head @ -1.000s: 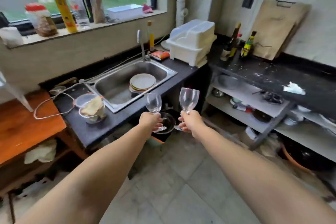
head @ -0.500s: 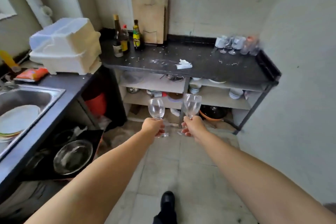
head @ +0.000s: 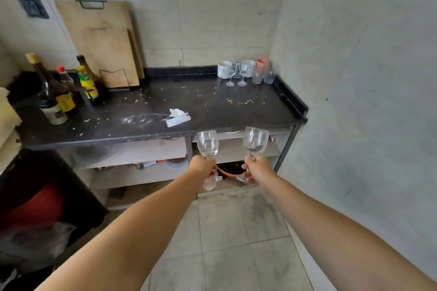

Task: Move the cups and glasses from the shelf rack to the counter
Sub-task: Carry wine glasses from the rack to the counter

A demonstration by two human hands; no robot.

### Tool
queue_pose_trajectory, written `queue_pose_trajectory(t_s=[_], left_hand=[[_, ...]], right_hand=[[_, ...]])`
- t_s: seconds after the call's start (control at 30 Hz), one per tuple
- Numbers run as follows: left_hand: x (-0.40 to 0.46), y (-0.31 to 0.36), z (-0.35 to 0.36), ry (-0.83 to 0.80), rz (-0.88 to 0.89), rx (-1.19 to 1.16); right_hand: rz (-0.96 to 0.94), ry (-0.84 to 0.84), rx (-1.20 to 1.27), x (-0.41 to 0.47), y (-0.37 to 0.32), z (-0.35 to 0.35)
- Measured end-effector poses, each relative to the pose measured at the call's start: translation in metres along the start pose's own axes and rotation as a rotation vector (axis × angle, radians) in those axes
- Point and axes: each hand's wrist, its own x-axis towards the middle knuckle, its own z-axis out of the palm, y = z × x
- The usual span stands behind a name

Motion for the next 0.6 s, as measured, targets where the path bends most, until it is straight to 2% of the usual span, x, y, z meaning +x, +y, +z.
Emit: queue_pose_trajectory(t_s=[0.23,0.37,0.6], left_hand=[[0.073,0.065,0.06,-0.116,-0.021,0.002],[0.126,0.101,0.096,-0.08,0.031,0.042],[0.216,0.168,0.175,-0.057,-0.033,0.018]], right_hand=[[0.009,0.06,0.035,0.095,-0.038,-0.042],[0.007,0.044,0.02,0.16,-0.062,-0.067],[0.03,0.037,-0.011,0.281,-0.111,-0.125]])
